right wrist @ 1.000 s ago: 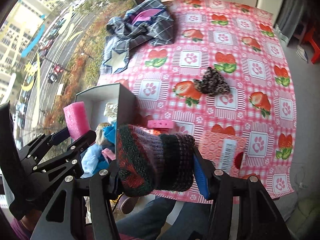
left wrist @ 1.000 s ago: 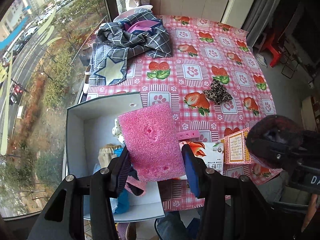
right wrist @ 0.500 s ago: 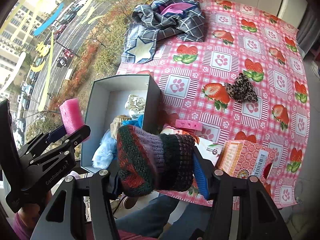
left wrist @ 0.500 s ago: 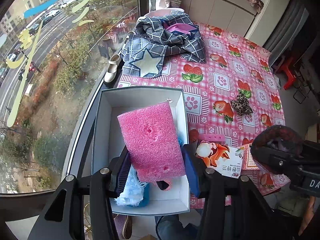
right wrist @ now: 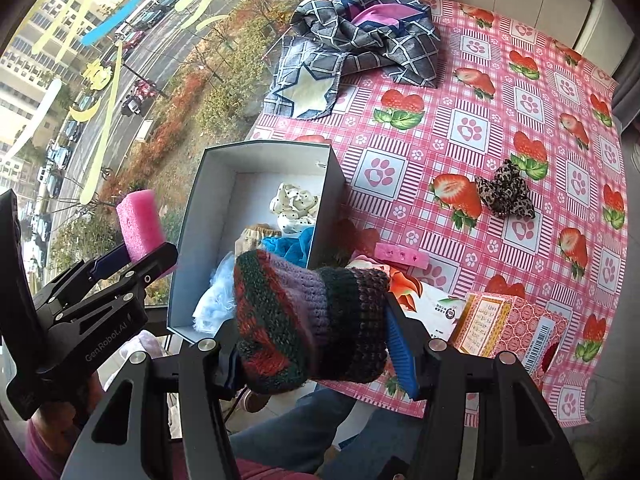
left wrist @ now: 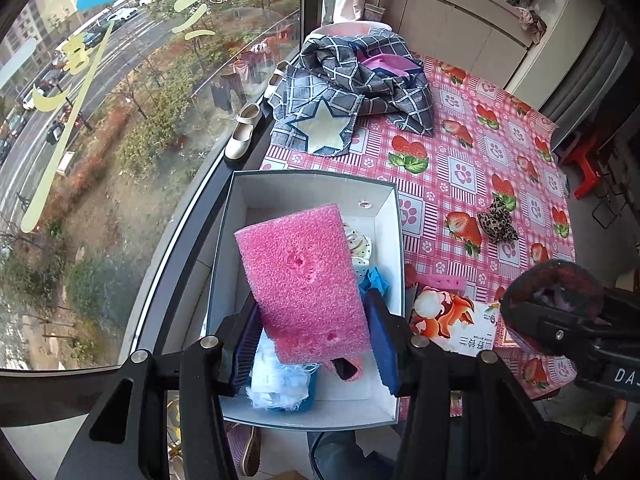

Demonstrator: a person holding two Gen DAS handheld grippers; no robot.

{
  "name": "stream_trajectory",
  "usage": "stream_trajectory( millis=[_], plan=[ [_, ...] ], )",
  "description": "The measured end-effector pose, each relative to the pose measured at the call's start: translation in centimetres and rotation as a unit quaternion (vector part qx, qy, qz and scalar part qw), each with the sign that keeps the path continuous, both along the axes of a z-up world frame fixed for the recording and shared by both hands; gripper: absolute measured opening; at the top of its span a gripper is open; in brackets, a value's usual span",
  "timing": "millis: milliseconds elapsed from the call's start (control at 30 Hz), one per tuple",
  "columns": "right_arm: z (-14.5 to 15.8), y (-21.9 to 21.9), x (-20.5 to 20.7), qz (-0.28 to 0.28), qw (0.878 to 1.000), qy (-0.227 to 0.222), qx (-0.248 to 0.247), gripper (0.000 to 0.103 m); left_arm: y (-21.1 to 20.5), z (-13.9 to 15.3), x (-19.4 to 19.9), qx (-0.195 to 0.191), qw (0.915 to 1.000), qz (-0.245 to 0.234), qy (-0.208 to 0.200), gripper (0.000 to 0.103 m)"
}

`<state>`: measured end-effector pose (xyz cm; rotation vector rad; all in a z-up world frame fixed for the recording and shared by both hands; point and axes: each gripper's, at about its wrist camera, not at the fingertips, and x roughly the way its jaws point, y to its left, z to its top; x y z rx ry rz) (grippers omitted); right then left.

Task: Organize soft objects
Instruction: 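Carry the pink sponge in the left tool while the right tool carries the knit cup over the box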

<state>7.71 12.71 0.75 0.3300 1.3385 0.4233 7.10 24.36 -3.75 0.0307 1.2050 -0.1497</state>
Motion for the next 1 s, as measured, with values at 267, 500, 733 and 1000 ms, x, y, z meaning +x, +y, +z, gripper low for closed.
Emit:
stream_trajectory(
  millis=[267, 500, 733, 1000],
  plan=[
    [0.2, 1.0, 0.1, 0.009, 1.000, -0.003, -0.004, 0.058, 0.8, -0.1, 0.3, -0.003, 0.9999, 0.010, -0.002, 0.054],
    [0.4, 1.7, 0.2, 0.018, 1.000, -0.004, -0.008, 0.058, 1.8, -0.1, 0.1, -0.006, 0.9998, 0.019, -0.003, 0.054],
    [0.5, 2.4, 0.2, 0.027, 1.000, -0.006, -0.013, 0.058, 2.4, -0.2, 0.2, -0.011, 0.9996, 0.027, -0.002, 0.054],
    [0.6, 2.8, 0.1, 0.031, 0.999, -0.007, -0.020, 0.058, 2.7, -0.3, 0.2, -0.013, 0.9995, 0.028, -0.002, 0.054]
  ],
)
